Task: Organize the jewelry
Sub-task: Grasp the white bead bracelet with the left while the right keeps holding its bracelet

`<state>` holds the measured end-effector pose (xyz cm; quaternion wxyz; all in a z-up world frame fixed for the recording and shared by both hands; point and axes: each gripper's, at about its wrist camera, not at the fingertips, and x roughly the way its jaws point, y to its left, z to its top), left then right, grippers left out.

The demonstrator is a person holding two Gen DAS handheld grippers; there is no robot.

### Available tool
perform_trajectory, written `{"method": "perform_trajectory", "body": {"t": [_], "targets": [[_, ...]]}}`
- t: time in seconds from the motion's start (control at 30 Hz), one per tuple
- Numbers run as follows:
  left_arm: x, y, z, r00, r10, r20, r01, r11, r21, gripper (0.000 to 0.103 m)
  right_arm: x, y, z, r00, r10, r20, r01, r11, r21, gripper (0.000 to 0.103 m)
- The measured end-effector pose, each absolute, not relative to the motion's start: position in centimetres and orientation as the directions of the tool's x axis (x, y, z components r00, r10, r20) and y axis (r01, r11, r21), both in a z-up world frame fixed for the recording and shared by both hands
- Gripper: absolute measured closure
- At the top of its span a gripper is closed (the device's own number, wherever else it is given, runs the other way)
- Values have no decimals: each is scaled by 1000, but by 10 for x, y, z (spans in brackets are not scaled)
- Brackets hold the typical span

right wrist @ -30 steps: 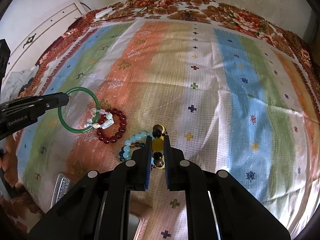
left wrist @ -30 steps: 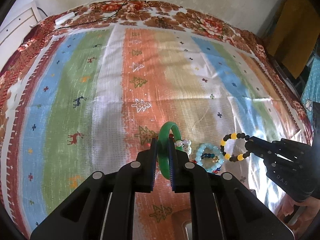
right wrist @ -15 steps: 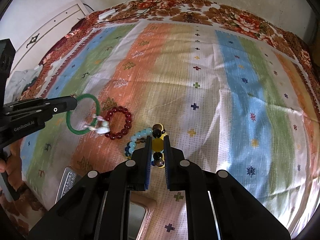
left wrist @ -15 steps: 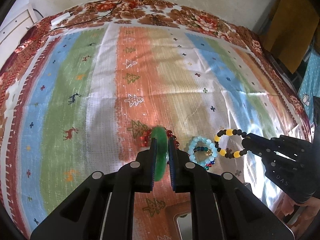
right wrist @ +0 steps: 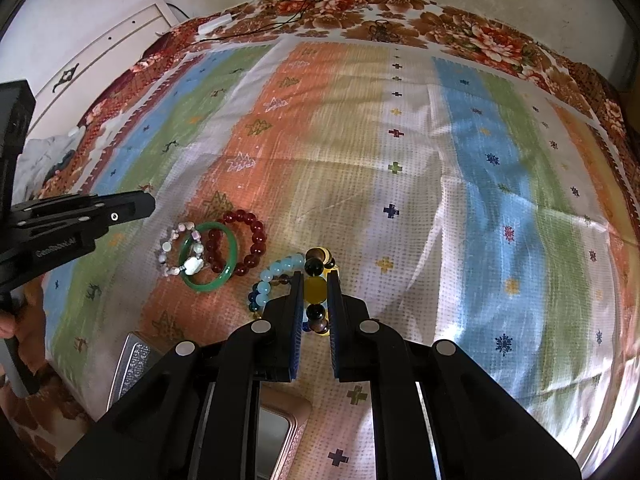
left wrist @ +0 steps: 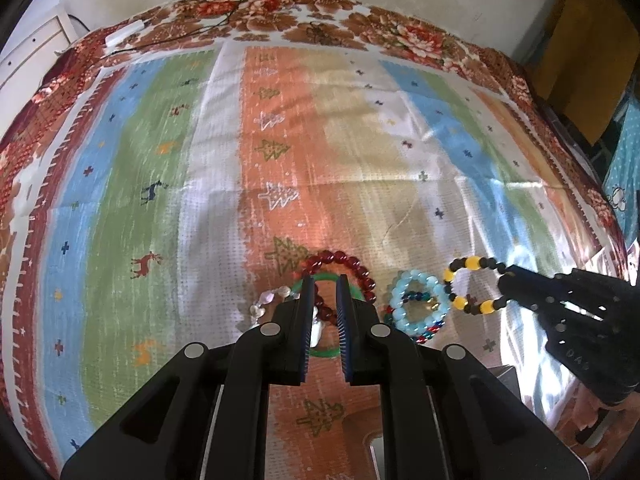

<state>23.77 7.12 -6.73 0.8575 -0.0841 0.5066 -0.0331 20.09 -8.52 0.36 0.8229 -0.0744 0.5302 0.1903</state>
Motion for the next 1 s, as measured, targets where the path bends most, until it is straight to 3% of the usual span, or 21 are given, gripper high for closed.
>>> {"method": "perform_trajectory", "body": {"t": [0.3, 0.53, 1.0], "targets": [[242, 76, -84, 447, -118, -887, -40, 988, -151, 91, 204, -84, 1, 355, 239, -904, -391, 916, 88, 91], [246, 78, -92, 425, -99, -900, -43, 991, -130, 73, 207, -85, -1, 351, 237, -906, -390, 917, 89, 91], [252, 93, -116, 367, -51, -929, -71, 994, -83, 72, 212, -83, -8, 332, 233, -914, -397, 914, 88, 91]]}}
